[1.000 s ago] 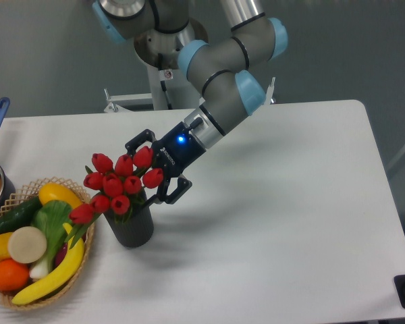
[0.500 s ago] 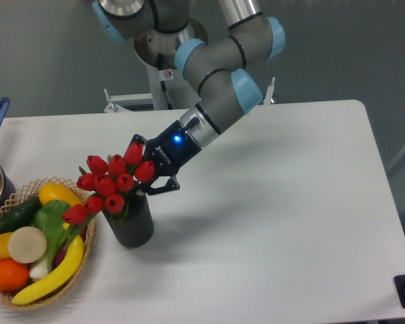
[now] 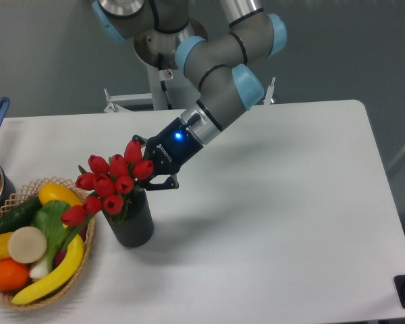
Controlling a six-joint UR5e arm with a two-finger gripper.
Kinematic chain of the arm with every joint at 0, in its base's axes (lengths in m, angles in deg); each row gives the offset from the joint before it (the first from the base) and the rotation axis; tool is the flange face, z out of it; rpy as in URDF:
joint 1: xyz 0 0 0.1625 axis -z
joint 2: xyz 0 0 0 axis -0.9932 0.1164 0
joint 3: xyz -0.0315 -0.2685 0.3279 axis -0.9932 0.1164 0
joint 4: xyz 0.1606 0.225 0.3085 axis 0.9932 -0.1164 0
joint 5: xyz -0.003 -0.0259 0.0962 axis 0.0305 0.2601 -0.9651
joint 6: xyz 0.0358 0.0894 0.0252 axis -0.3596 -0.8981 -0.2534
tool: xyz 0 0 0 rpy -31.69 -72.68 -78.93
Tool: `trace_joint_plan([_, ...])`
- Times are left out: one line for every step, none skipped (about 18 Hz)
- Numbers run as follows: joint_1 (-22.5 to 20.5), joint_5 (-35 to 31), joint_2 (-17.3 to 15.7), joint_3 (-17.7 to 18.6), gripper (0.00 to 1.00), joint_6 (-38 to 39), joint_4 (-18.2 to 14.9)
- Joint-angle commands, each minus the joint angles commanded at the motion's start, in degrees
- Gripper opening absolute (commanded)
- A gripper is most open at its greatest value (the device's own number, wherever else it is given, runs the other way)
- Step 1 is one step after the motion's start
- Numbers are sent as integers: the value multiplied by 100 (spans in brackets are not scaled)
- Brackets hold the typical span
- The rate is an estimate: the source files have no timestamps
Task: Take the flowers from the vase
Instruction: 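Close the gripper on the tulip stems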
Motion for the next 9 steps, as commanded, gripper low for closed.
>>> trace_joint_plan([-9,0,-18,-9,6,53,0])
trace_joint_plan([-26,9,-53,-17,6,106,0])
trace_joint_plan([-52,9,-97,-26,6,176,0])
trace_joint_plan([-61,17,-149,-44,6,281,0])
trace_joint_plan([-62,18,-176,-70,6,404,0])
trace_joint_plan([-70,18,-202,-123,6,492,0])
trace_joint_plan([-70,61,-211,-175,6,571,0])
trace_joint_plan([-79,157,-211,-263,6,694,0])
trace_joint_plan([-105,210,-211,-359,6,869,0])
